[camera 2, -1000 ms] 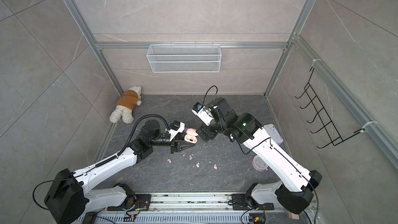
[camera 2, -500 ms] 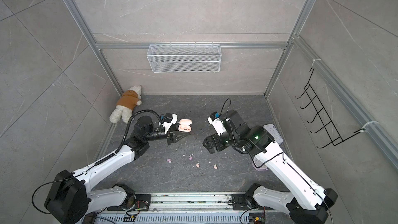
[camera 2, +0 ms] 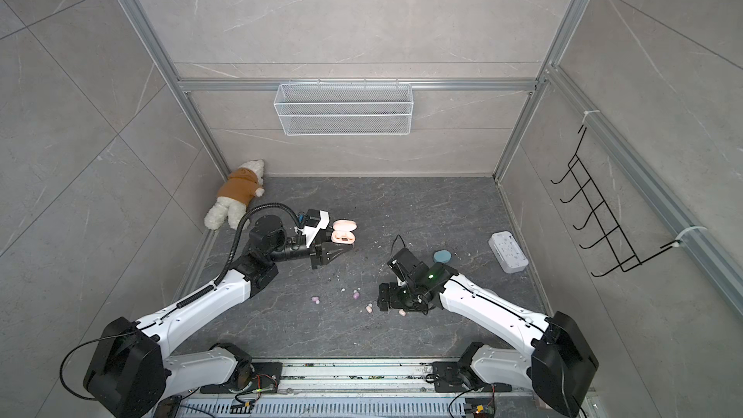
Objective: Insert wireless bluetooth earbuds into charging case
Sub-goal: Rotate the wireless bluetooth earbud at the bottom-center of the table.
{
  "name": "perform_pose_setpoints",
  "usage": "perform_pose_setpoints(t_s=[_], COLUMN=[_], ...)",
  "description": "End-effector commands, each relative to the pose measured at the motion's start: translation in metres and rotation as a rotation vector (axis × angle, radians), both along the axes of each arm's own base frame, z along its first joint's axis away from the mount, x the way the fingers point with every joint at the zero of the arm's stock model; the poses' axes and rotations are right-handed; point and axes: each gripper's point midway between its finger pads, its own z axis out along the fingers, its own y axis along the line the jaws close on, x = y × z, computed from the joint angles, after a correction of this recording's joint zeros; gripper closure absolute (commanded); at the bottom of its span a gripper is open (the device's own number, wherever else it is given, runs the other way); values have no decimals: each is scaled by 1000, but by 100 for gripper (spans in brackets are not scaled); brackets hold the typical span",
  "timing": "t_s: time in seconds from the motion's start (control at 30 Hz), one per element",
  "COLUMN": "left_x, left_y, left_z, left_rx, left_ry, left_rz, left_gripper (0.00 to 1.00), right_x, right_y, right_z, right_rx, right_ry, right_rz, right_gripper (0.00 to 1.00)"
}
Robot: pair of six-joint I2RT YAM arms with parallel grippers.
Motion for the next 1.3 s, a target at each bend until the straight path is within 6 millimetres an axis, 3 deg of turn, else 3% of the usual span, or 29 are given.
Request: perform_pose_setpoints(t_s=[0.0, 0.17, 0.37, 0.63, 0.83, 1.27], left_x=[-4, -5, -6, -7, -8, -10], left_y=[4, 4, 4, 4, 4, 5], left_z=[23, 24, 24, 23, 23, 26], left_rx=[-37, -36, -37, -34, -34, -39], left_ry=[-76, -78, -76, -75, -75, -82], left_rz=[-1, -4, -7, -8, -12, -12], left_gripper=[76, 76, 76, 76, 76, 76], right_x=[-1, -15, -17, -16, -11, 15], right_y=[8, 5, -7, 12, 15, -8], right_z=[-13, -27, -41, -49, -50, -46], right_rx=[48, 4, -62, 39, 54, -32], right_ry=[25, 72, 72, 103, 92, 50], right_rz=[-80, -109, -121, -163, -191, -186], right_gripper=[10, 11, 9, 9, 8, 7])
